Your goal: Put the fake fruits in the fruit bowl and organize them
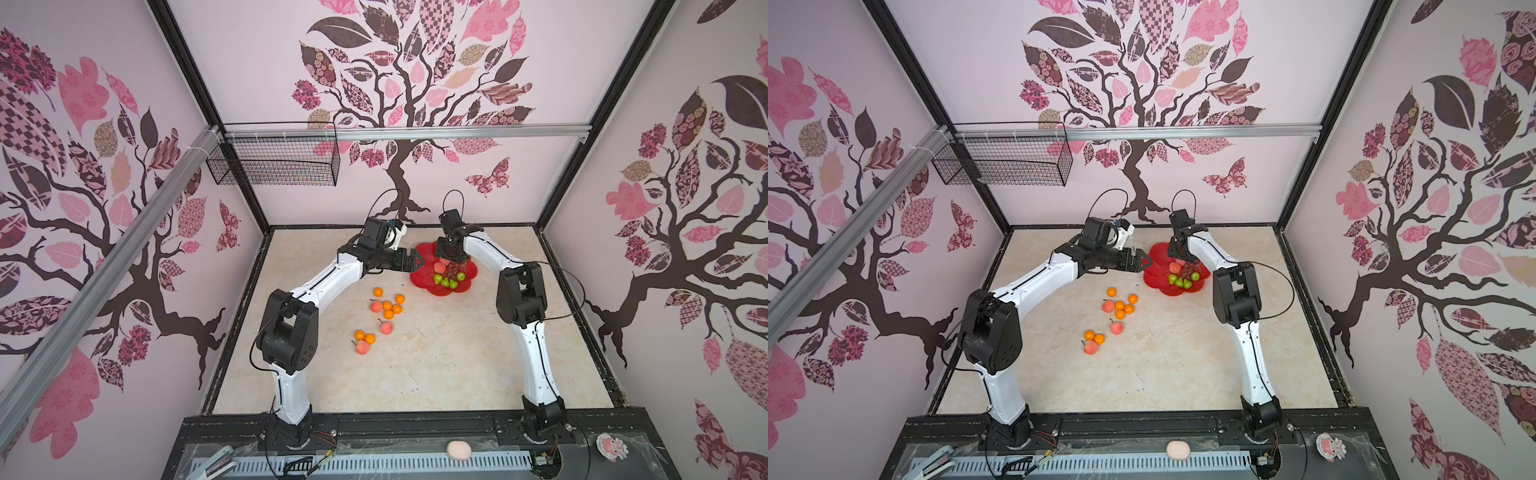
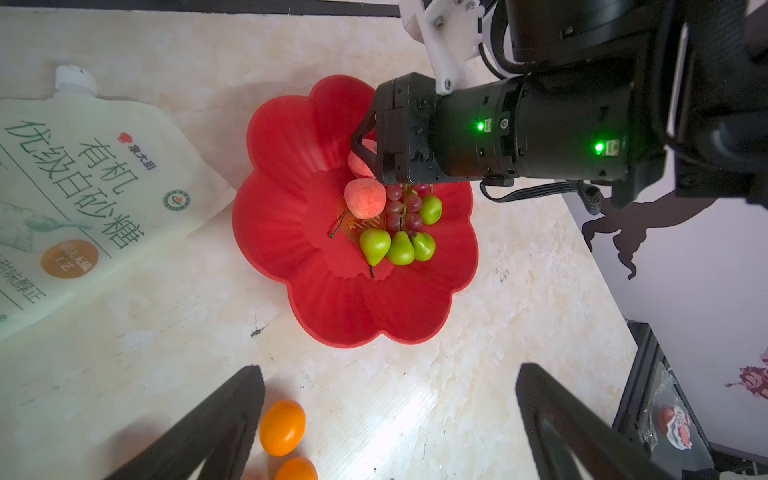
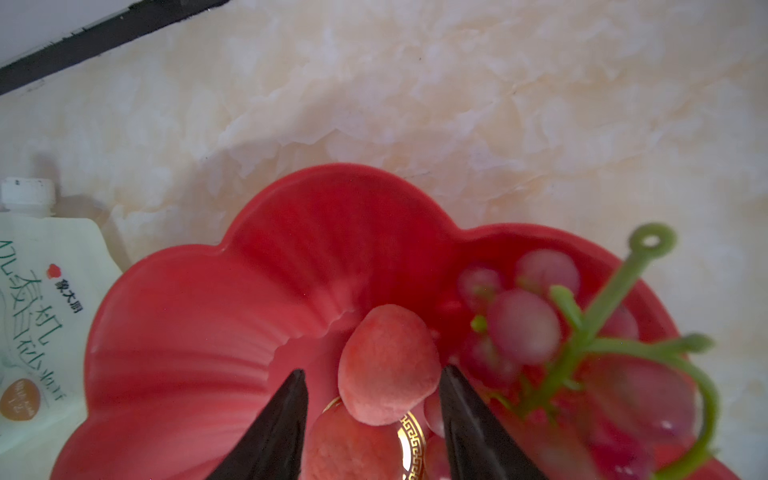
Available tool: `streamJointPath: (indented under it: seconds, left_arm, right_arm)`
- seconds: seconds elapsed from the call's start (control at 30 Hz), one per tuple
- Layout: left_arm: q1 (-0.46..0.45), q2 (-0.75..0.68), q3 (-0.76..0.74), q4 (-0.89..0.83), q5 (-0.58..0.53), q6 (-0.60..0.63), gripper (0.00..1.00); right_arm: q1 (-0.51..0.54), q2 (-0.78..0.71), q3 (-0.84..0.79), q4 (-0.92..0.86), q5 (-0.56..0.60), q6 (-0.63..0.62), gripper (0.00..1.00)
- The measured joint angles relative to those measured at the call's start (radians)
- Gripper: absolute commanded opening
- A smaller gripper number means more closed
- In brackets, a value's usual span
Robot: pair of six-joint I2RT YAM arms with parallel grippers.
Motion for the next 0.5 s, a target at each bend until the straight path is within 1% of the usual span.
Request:
streamJointPath:
  seconds: [0.13, 0.3, 0.5]
  left_arm:
    - [0.040, 0.005, 0.026, -0.060, 0.053, 0.036, 0.99]
    - [0.125, 0.001, 0.027, -0.104, 0.111, 0.065, 0.99]
    - [0.215, -0.047, 0.027, -0.159, 0.139, 0.124, 0.98]
  right_arm:
    - [0.002, -0.094, -0.100, 0.018, -0.001, -0.001, 0.54]
    - [0.028, -0.245, -0.241, 0.053, 0.003, -0.003, 0.54]
    - [0.116, -0.364, -0.370, 0.085, 0.002, -0.003, 0.54]
